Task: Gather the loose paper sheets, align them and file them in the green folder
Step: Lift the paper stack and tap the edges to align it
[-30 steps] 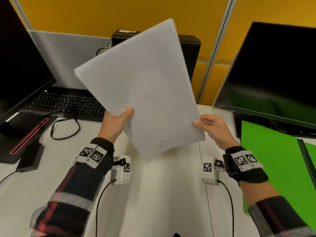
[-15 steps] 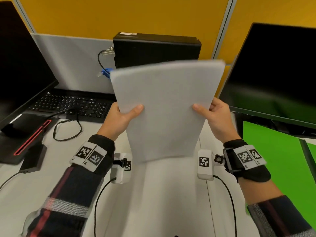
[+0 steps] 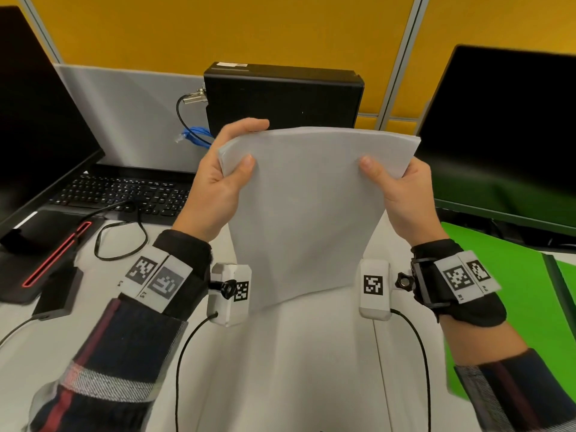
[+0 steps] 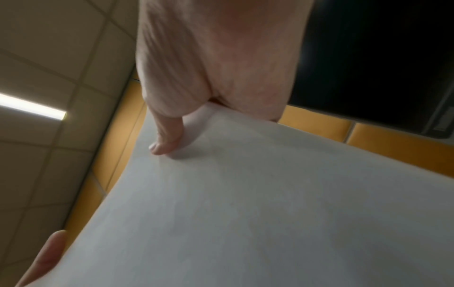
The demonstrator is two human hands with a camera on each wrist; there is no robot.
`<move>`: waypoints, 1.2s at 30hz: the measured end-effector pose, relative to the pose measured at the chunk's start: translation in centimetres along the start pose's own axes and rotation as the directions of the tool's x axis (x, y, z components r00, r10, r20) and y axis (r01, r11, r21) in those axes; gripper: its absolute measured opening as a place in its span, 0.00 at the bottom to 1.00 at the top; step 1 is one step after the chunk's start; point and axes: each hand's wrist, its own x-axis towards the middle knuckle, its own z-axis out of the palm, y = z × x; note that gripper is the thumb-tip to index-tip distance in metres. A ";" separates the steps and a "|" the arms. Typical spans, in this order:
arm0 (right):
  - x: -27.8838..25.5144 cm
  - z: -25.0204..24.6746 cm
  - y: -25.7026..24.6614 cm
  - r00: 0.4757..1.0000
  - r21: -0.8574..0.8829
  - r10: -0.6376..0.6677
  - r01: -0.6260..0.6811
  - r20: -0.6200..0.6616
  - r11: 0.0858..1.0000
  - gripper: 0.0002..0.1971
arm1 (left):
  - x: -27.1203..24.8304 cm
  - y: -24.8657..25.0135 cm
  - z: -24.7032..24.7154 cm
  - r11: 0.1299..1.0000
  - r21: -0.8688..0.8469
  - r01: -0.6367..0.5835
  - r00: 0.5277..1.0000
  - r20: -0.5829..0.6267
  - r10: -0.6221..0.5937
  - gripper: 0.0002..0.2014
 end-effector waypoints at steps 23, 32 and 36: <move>-0.4 0.4 0.1 0.958 -0.203 -0.286 0.281 0.009 0.938 0.15 | -0.1 -1.6 0.5 0.999 0.029 0.029 0.992 -0.120 -0.025 0.06; 0.1 0.2 0.6 0.958 -0.220 -0.287 0.274 -0.027 0.936 0.17 | 0.2 -1.7 0.7 0.991 0.127 0.031 0.983 -0.181 -0.007 0.14; -0.5 -0.5 3.1 0.999 -0.047 0.030 -0.029 0.028 0.998 0.24 | -0.1 -1.8 0.5 0.994 0.113 0.007 0.980 -0.199 0.015 0.22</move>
